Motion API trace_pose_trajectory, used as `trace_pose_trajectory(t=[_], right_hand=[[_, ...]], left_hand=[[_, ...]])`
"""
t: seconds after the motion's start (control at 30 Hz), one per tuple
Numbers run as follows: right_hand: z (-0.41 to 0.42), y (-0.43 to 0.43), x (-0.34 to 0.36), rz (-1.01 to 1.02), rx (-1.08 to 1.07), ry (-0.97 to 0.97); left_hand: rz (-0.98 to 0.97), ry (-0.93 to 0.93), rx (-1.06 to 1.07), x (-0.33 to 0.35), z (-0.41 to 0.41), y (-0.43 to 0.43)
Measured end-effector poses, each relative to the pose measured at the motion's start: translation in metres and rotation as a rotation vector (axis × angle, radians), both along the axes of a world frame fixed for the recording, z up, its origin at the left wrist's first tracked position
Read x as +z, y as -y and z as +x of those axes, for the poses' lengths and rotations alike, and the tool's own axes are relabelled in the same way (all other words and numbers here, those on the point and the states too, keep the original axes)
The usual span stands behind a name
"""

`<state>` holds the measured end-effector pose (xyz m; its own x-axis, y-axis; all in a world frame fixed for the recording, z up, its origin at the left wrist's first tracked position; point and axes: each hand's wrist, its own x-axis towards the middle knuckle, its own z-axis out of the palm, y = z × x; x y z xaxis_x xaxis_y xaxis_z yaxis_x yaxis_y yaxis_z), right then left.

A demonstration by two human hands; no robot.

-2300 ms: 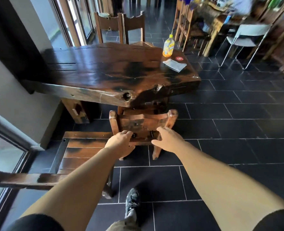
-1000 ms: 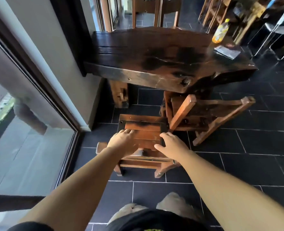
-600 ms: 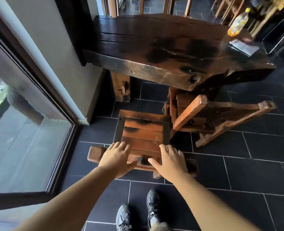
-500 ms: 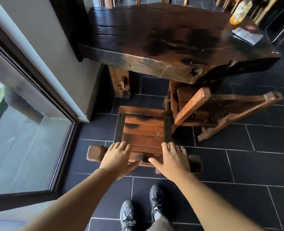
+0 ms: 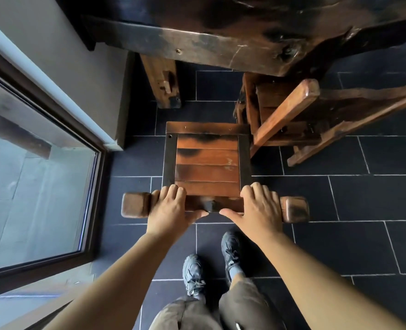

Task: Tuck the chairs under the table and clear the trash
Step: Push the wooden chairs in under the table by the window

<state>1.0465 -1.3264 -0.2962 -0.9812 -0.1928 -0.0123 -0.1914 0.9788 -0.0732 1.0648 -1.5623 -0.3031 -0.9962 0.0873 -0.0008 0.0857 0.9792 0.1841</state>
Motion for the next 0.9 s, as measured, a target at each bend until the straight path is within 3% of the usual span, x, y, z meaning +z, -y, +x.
trace_pose_trajectory(t=[0.9], right_hand=[[-0.100, -0.017, -0.002, -0.063, 0.036, -0.036]], left_hand=[[0.036, 0.044, 0.052, -0.001, -0.096, -0.014]])
